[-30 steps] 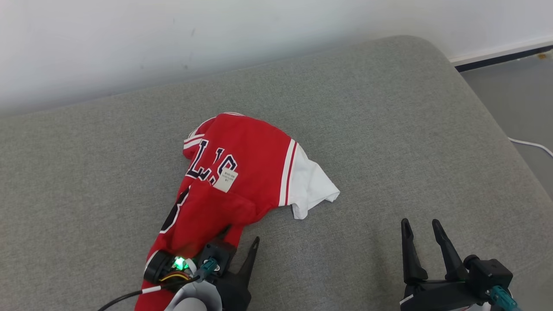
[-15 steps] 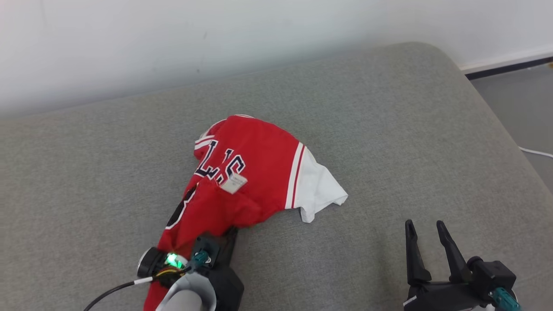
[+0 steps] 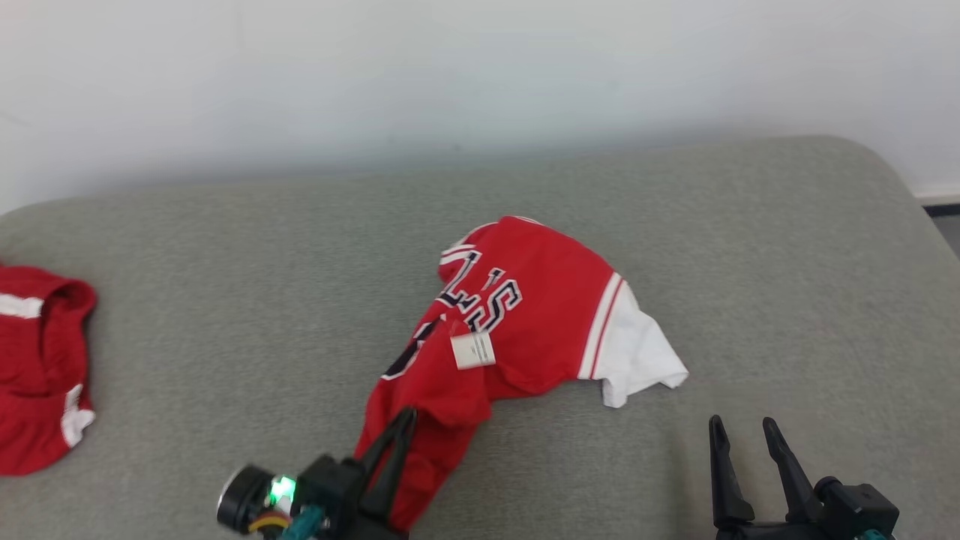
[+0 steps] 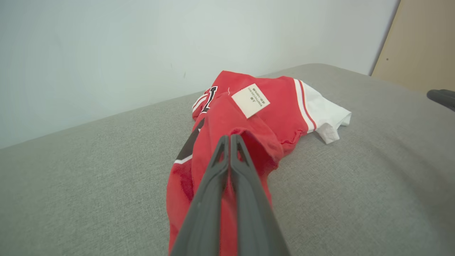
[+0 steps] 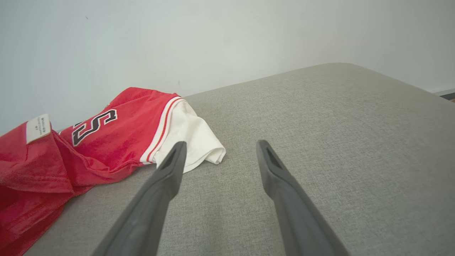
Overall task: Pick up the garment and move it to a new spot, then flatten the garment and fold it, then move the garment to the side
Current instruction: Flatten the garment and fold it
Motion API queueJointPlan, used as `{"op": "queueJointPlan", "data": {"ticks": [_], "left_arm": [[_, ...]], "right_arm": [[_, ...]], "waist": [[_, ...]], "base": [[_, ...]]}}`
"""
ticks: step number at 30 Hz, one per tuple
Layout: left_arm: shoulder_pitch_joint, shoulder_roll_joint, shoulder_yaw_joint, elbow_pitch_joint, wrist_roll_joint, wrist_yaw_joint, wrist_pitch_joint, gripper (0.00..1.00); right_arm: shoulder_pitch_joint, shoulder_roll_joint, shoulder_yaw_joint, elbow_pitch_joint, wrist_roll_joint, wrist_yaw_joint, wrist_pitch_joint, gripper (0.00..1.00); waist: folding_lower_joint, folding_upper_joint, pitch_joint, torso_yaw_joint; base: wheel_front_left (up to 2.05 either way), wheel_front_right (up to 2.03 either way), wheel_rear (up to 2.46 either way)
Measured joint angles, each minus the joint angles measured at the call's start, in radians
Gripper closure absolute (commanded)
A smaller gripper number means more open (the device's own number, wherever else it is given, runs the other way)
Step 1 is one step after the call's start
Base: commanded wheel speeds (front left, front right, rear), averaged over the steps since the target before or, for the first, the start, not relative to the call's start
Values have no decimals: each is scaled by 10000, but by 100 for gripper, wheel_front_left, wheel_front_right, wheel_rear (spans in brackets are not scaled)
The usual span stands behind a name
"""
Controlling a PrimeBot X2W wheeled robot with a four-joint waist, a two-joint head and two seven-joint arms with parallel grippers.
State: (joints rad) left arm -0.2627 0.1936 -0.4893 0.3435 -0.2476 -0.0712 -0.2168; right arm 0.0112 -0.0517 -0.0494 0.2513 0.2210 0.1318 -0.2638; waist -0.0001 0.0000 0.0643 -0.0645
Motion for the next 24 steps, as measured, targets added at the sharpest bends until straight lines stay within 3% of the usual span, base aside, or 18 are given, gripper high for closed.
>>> {"op": "queueJointPlan", "data": {"ticks": [5, 13, 19, 20, 21, 24], "left_arm": [[1613, 593, -44, -1452, -314, 173, 734, 100], [2893, 1143, 802, -2673, -604, 1129, 602, 100], [3368, 1306, 826, -2821, -1083, 974, 947, 100], [3428, 1269, 803, -2819, -1095, 974, 934, 70], [3457, 1225, 826, -2796, -1198, 970, 840, 0], [3459, 1062, 1012, -2830, -1329, 1028, 382, 0]], "right_arm": [[67, 2, 35, 23, 19, 0, 0, 0], [78, 2, 27, 84, 17, 0, 0, 0], [91, 0, 25, 180, 0, 0, 0, 0], [91, 2, 29, 182, 0, 0, 0, 0], [91, 2, 36, 186, 0, 0, 0, 0], [92, 0, 19, 201, 0, 0, 0, 0]], "waist": [[0, 0, -152, 723], [0, 0, -347, 1376], [0, 0, -518, 1435], [0, 0, -532, 1428], [-1, 0, -543, 1420], [0, 0, -587, 1412]], "base": [[0, 0, 0], [0, 0, 0], [0, 0, 0], [0, 0, 0], [0, 0, 0], [0, 0, 0]]}}
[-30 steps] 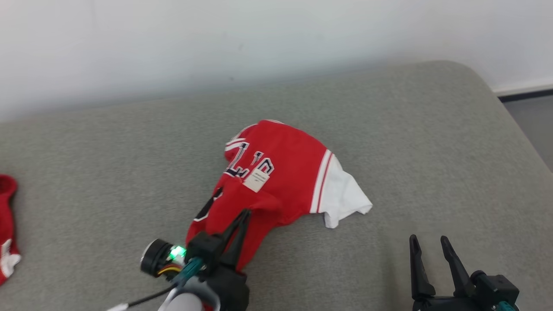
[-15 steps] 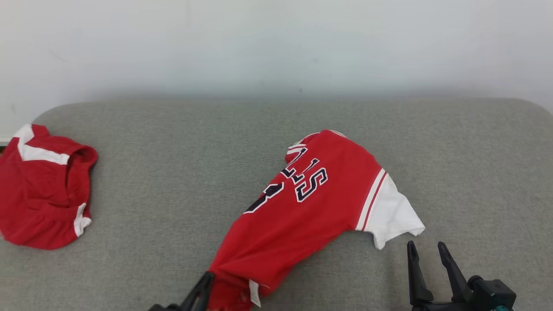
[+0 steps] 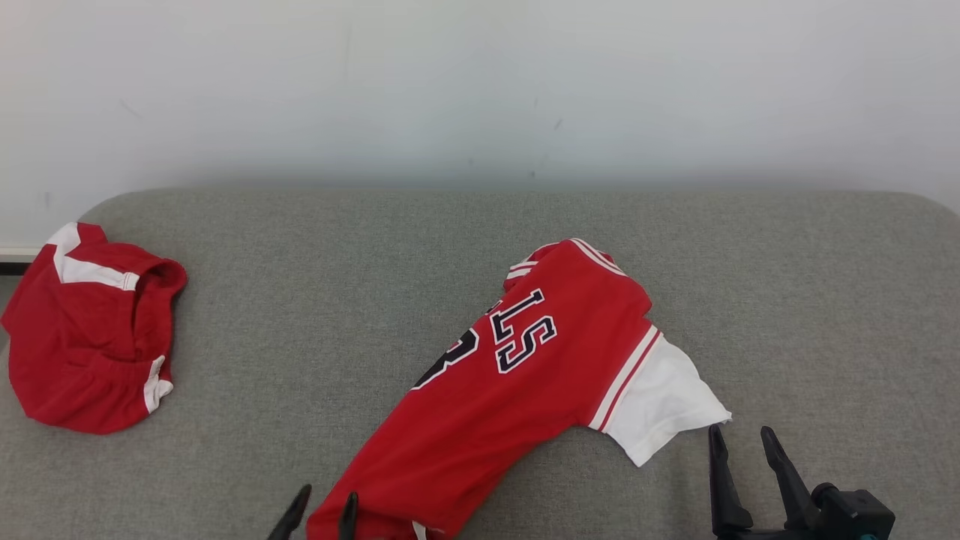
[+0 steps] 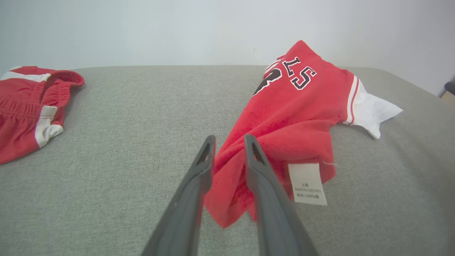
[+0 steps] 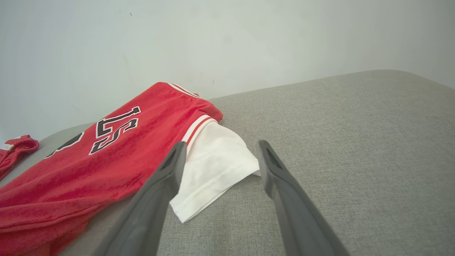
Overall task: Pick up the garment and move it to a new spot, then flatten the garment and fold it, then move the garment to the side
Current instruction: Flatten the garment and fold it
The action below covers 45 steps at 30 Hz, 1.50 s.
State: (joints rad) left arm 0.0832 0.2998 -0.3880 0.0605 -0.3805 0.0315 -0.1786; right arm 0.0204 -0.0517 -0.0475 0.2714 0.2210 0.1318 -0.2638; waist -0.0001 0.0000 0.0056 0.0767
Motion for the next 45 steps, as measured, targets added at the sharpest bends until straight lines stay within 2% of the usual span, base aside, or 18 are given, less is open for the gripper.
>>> {"op": "queueJointPlan", "data": {"ticks": [10, 16, 22, 31, 39, 40, 41, 42, 45], "left_arm": [[-414, -364, 1139, -102, -88, 715, -754, 0], [-789, -433, 1532, 366, 130, 882, -811, 0], [-986, -477, 2010, 738, 219, 957, -838, 0], [-987, -713, 2412, 857, 326, 813, -838, 0], [-1092, -1020, 2464, 1087, 502, 491, -840, 0], [-1097, -1034, 2502, 1122, 545, 474, -838, 0], [-1098, -1057, 2543, 1151, 554, 458, -838, 0], [-1098, -1076, 2596, 1172, 583, 418, -838, 0], [-1080, -1133, 2748, 1244, 637, 378, -838, 0]], "right_arm": [[-11, -86, -29, 98, -125, 0, 0, 0], [-524, -504, 213, 399, -205, 0, 56, 0], [-1671, -1198, 660, 1164, -205, 0, 378, 0], [-3288, -2211, 1559, 3565, 174, 0, 932, 0], [-4197, -2359, 2075, 6245, 930, 0, 1110, 0], [-4267, -2347, 2180, 6464, 1041, 0, 1103, 30], [-4333, -2322, 2291, 6644, 1141, 0, 1108, 68], [-4383, -2282, 2399, 6784, 1289, 0, 1083, 100], [-4505, -2266, 2729, 7016, 1567, 0, 803, 100]], "waist": [[0, -1, -124, -12], [0, 0, -129, -77], [1, 0, -79, -127], [1, 0, 104, 247], [2, 1, 320, 759], [2, 0, 341, 800], [1, 0, 356, 827], [2, 0, 359, 826], [2, 0, 327, 742]], "base": [[0, 0, 0], [0, 0, 0], [0, 0, 0], [0, 0, 0], [0, 0, 0], [0, 0, 0], [0, 0, 0], [0, 0, 0], [0, 0, 0]]}}
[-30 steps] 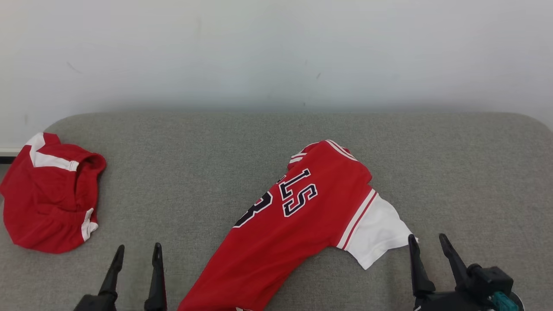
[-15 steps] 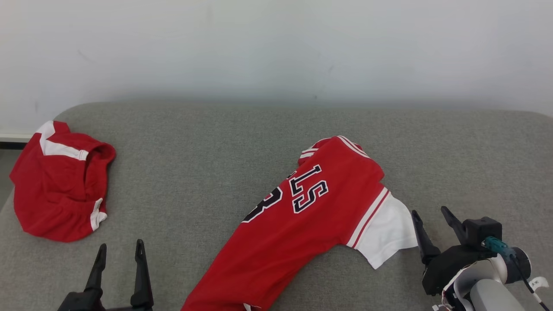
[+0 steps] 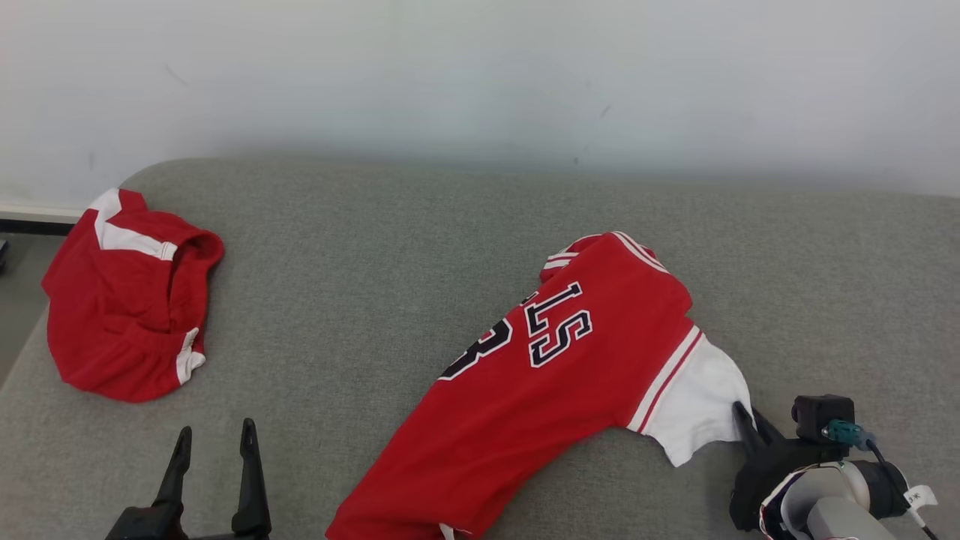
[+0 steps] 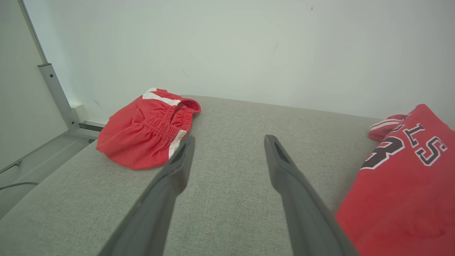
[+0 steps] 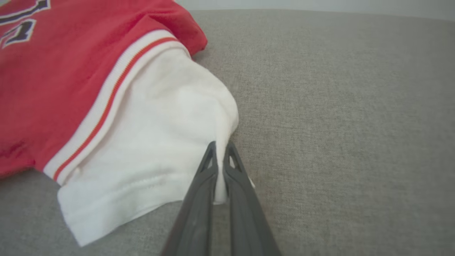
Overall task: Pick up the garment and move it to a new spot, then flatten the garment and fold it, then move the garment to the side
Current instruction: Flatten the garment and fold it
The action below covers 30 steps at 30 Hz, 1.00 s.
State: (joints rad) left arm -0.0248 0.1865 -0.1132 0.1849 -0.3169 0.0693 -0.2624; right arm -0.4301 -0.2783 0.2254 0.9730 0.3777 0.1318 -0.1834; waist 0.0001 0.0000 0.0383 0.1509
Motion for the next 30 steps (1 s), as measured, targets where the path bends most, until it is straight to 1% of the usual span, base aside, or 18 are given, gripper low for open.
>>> {"op": "queueJointPlan", "data": {"ticks": [3, 6, 9, 12, 15, 18, 20, 23, 24, 25, 30], "left_arm": [[64, -104, 109, 36, 40, -73, 0, 0], [259, -236, 159, 29, 92, -77, -2, 0], [365, -341, 192, 4, 138, -79, -2, 0], [423, -424, 284, -13, 159, -90, -2, 0], [426, -481, 410, 0, 171, -178, -2, 0], [401, -575, 491, 13, 213, -268, -2, 0], [365, -635, 546, 15, 268, -339, -2, 0], [309, -723, 681, 23, 311, -360, -2, 0], [277, -755, 711, 38, 334, -420, -2, 0], [240, -780, 750, 65, 353, -441, -2, 0], [167, -865, 966, 150, 453, -581, -2, 0]], "right_arm": [[-18, -109, 205, 12, 240, 0, -345, 100], [67, -198, 433, -341, 575, 0, -564, 100], [467, -460, 614, -1003, 725, 0, -685, 100], [1197, -754, 489, -1879, 995, 0, -738, 100], [2107, -1012, 82, -2669, 1064, 0, -754, 100], [3061, -1101, -546, -3407, 1058, 0, -616, 100], [3721, -1037, -988, -3933, 986, 0, -412, 100], [4490, -777, -1593, -4673, 849, 0, 21, 100], [4675, -717, -1756, -4895, 702, 0, 128, 55], [4813, -673, -1916, -5152, 573, 0, 184, 0], [5170, -543, -2926, -6556, -221, 0, 441, 0]], "waist": [[0, 0, -94, -183], [-1, 0, -208, -446], [-1, 0, -300, -752], [-1, 0, -363, -1074], [-1, 0, -377, -1388], [-2, 0, -322, -1658], [-1, 0, -235, -1784], [-1, 0, -62, -1921], [-1, 0, -2, -1960], [-1, 0, 53, -1992], [-1, 1, 185, -2036]], "base": [[0, 0, 0], [0, 0, 0], [0, 0, 0], [0, 0, 0], [0, 0, 0], [0, 0, 0], [0, 0, 0], [0, 0, 0], [0, 0, 0], [0, 0, 0], [0, 0, 0]]}}
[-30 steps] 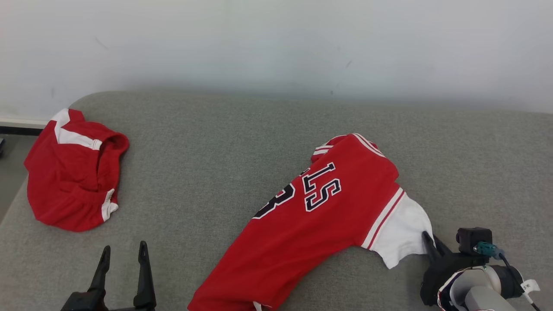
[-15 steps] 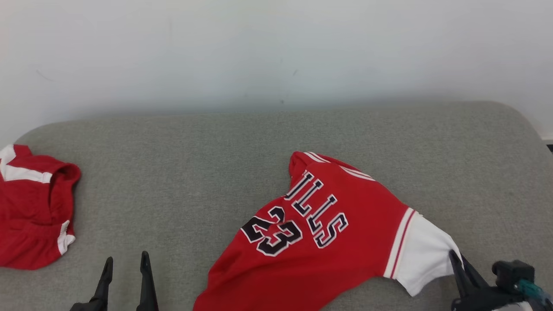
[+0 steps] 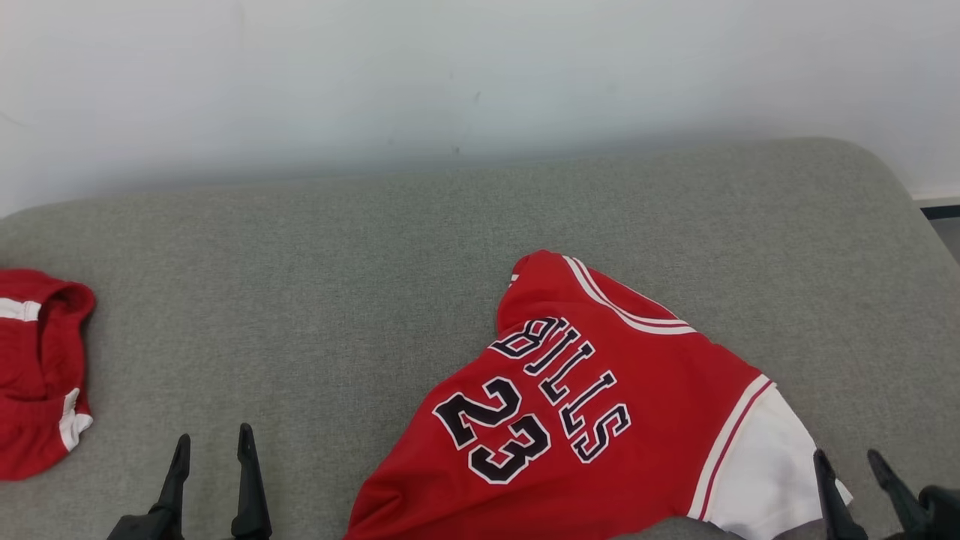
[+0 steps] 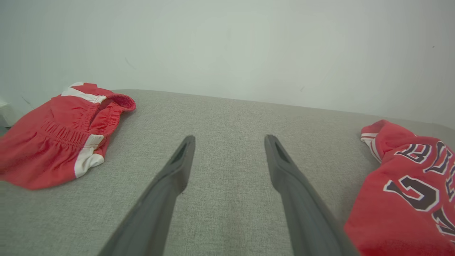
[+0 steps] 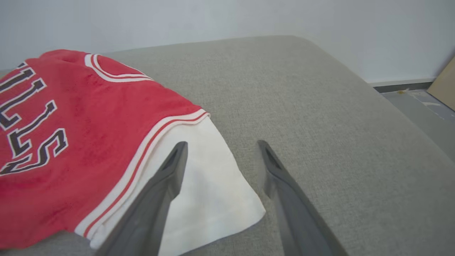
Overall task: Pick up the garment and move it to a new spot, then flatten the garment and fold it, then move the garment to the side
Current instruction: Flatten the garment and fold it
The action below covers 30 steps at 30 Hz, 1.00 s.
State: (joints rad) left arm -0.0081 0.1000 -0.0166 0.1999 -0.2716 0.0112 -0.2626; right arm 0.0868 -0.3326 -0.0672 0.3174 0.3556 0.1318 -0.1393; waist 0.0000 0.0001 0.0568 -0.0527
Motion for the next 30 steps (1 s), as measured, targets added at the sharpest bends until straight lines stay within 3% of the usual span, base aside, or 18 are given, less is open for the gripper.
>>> {"op": "queueJointPlan", "data": {"ticks": [6, 11, 15, 30], "left_arm": [[11, -82, 257, -36, 274, -35, 0, 0], [23, -144, 364, -67, 372, -121, 0, 0], [-89, -240, 257, -52, 468, -219, 0, 0], [-1065, -462, -499, 274, 407, -468, 0, 0]], "right_arm": [[35, 236, -464, -2654, -872, 0, 1248, 0], [-1109, 94, 130, -3166, -1139, 0, 2148, 0], [-2586, 73, 704, -2209, -965, 0, 2347, 0], [-7254, -677, 2677, 3559, -458, 0, 2449, 0]], "waist": [[0, -1, -153, 293], [0, -1, -190, 575], [-1, -1, -112, 867], [1, 0, 854, 2382]], "base": [[0, 0, 0], [0, 0, 0], [0, 0, 0], [0, 0, 0]]}}
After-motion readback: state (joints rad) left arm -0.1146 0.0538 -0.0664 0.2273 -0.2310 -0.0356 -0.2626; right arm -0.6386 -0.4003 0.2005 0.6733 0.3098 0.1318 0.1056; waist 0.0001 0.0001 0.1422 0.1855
